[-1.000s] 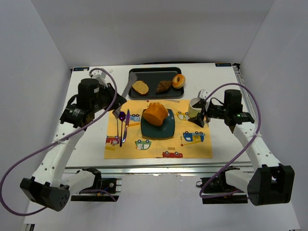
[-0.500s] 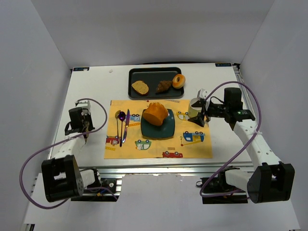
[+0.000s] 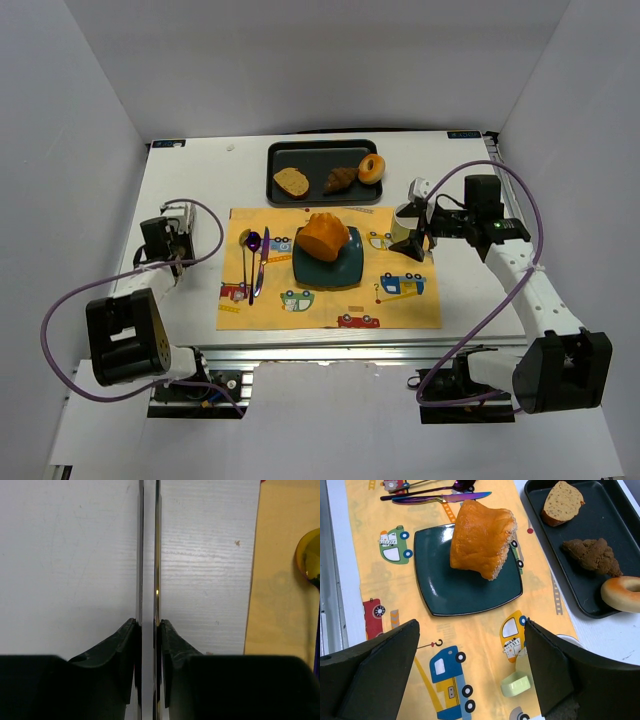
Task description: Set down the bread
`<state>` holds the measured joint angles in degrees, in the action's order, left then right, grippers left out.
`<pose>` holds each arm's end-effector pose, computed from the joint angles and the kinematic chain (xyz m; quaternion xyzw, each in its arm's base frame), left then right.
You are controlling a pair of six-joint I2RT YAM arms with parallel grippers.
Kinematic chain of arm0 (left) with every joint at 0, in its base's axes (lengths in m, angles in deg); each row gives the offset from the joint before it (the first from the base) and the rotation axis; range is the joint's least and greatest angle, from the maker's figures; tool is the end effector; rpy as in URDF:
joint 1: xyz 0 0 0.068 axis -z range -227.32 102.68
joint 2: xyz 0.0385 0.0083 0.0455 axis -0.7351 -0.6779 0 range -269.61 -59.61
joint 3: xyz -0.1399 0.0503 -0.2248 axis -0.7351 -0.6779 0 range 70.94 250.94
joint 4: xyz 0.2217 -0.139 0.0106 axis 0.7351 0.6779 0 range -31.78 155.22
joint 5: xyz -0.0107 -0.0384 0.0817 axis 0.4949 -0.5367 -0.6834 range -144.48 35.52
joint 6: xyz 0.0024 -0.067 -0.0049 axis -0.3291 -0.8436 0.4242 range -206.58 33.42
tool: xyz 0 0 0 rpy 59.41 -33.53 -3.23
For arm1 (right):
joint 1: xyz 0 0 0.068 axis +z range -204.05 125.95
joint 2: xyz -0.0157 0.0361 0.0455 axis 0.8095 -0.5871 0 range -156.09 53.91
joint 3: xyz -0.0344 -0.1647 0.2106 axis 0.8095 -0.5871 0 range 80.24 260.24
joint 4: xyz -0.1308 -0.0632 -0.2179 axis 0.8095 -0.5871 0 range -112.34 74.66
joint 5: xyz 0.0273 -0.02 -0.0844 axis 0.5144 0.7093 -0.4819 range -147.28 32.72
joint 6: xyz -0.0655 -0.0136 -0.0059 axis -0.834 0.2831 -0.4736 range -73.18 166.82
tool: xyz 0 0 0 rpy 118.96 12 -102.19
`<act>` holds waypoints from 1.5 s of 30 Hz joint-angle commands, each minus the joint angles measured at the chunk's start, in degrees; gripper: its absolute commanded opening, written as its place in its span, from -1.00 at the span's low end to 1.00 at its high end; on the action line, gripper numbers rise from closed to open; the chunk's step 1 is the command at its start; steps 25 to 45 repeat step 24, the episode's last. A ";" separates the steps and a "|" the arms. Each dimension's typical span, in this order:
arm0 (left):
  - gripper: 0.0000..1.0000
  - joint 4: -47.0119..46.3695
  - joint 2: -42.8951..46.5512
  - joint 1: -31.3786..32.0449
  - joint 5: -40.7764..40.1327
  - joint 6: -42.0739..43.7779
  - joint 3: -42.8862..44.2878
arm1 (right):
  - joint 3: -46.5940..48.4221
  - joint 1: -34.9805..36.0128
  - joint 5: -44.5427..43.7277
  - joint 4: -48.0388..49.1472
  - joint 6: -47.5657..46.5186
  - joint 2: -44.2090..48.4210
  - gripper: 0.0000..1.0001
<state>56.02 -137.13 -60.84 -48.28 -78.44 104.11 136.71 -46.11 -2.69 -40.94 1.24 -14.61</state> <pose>0.2693 0.0589 0.1538 -0.0210 0.9128 0.0276 0.4070 0.2519 0.0792 0.2992 -0.5397 0.6210 0.2631 0.5038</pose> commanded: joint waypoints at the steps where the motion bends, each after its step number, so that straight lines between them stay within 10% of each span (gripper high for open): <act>1: -0.29 6.76 -1.06 -1.16 1.63 0.56 2.86 | 2.33 0.14 0.96 0.55 3.46 0.31 0.79; 16: 0.96 9.75 6.32 -3.00 3.12 -4.43 3.56 | 3.56 0.23 -10.10 8.64 23.13 1.19 0.79; 24: 0.96 8.27 15.89 -3.09 0.56 -28.87 4.98 | 11.21 0.32 -23.13 7.50 32.23 -0.84 0.79; 45: 0.96 8.27 15.89 -3.09 0.56 -28.87 4.98 | 11.21 0.32 -23.13 7.50 32.23 -0.84 0.79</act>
